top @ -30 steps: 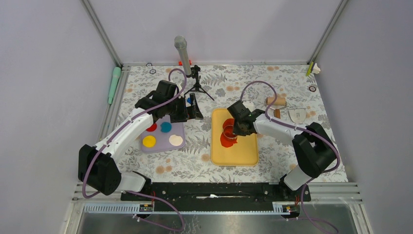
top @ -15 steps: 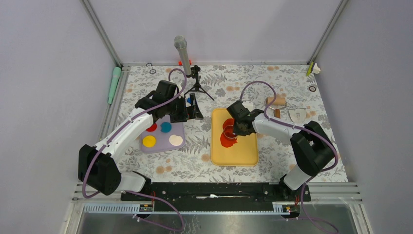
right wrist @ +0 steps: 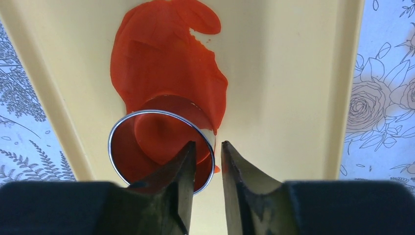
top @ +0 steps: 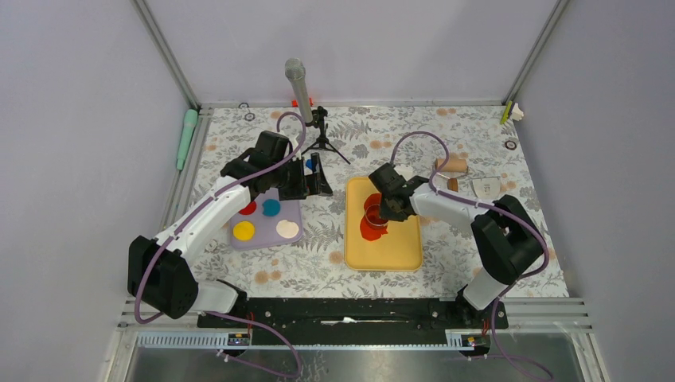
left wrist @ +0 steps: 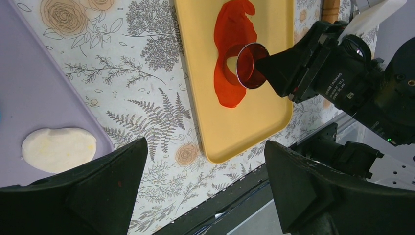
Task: Roll out the dumpling wrappers from the dough
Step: Press the dumpling wrapper on the work surface.
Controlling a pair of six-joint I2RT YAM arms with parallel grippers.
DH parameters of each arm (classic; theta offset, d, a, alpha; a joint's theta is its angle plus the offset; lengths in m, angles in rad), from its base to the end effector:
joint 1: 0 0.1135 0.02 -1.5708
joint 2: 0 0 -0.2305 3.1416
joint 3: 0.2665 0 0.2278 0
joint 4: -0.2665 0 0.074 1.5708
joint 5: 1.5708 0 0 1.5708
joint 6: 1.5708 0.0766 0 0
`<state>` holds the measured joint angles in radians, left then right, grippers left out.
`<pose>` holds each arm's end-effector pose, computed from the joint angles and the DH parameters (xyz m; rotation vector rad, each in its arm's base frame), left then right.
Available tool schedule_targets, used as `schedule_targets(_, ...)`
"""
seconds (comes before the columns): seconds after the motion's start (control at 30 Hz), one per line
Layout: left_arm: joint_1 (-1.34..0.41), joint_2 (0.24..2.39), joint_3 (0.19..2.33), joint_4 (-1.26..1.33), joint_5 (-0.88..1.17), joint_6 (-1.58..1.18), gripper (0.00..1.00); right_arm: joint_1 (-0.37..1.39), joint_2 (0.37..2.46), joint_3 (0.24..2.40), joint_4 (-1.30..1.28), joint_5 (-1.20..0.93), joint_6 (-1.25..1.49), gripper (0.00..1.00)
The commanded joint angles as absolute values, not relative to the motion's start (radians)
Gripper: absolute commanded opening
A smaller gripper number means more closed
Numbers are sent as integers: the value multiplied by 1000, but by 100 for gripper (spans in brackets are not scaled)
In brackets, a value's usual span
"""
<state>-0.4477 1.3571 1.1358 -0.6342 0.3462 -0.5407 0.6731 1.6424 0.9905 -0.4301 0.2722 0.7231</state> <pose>0.2542 -0.1509 0.2388 0.0478 2.5475 -0.8421 0.2607 0.1815 0.1273 0.1534 2.5899 0.1436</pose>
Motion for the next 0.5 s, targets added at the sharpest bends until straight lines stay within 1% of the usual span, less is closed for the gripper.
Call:
schedule_targets(0.0,-450,1363,1128,-608,395,-502,97,681,1649,1055,-463,310,732,39)
schedule_targets(0.03,-453,1369,1128,-610,394,-499,97,680,1639,1066,-470,314,731,45)
schedule_targets(0.07,-461,1379,1126,-610,395,-497,97,680,1631,1079,-480,319,727,54)
schedule_targets(0.17,-493,1419,1131,-611,385,-498,96,680,1596,1113,-500,337,711,63)
schedule_targets(0.27,-548,1476,1153,-606,361,-496,93,678,1552,1137,-526,359,699,67)
schedule_targets(0.37,-596,1548,1176,-585,350,-505,90,655,1493,1120,-538,340,703,68)
schedule_targets(0.47,-627,1623,1208,-564,355,-523,82,600,1422,1036,-493,256,719,63)
